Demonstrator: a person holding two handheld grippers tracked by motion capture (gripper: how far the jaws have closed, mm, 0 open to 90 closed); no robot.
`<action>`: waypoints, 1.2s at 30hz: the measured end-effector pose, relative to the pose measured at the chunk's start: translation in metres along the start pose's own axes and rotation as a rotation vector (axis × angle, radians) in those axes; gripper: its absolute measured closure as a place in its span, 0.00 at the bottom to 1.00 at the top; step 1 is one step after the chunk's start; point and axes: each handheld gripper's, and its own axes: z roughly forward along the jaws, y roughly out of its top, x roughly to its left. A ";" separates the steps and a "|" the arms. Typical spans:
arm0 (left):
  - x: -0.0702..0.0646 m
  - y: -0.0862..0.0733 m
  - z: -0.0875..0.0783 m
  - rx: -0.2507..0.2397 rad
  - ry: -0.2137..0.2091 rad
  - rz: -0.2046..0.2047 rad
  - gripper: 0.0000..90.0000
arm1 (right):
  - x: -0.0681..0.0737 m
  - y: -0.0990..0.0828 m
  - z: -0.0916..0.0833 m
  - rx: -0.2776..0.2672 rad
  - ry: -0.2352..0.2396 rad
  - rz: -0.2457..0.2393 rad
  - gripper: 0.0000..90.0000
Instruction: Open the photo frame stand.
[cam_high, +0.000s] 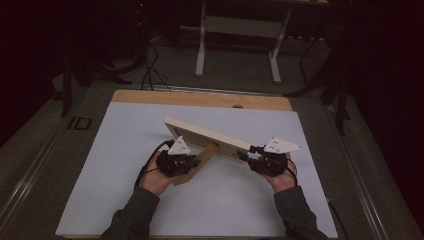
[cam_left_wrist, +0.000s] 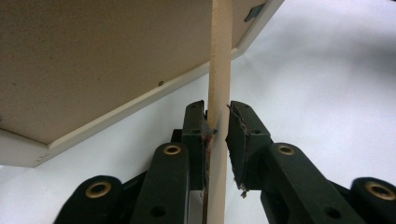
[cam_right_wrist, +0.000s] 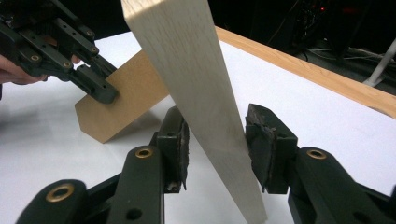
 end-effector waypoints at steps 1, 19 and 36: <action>0.001 -0.001 -0.001 -0.004 0.000 -0.005 0.83 | 0.000 -0.001 0.000 0.000 -0.002 0.002 0.65; 0.028 -0.014 -0.050 -0.142 0.039 -0.148 0.70 | -0.007 -0.026 -0.020 0.017 -0.026 0.066 0.67; 0.049 -0.015 -0.058 -0.197 0.165 -0.237 0.85 | -0.016 -0.026 -0.019 0.002 -0.098 0.093 0.99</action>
